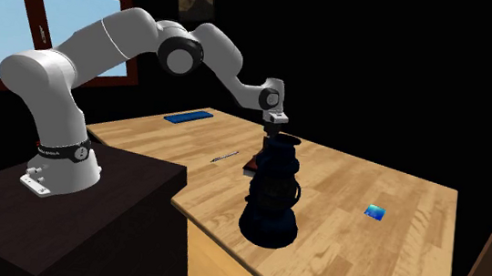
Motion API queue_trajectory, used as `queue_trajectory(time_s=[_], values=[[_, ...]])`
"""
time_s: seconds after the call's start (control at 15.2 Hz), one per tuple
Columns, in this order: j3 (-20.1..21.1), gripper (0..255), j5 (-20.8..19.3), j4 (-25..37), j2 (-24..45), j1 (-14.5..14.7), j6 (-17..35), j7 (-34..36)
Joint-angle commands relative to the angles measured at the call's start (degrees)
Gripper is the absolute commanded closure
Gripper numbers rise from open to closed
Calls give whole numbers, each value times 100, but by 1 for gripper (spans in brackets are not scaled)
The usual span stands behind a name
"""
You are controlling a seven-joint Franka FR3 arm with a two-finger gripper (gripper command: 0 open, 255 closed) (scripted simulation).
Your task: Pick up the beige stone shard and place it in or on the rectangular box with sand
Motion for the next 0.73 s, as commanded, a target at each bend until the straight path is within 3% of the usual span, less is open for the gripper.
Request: queue_trajectory(time_s=[0.0, 0.66], values=[[0, 0, 0, 0, 0, 0, 0, 0], [160, 0, 137, -190, -507, -74, -336, -32]])
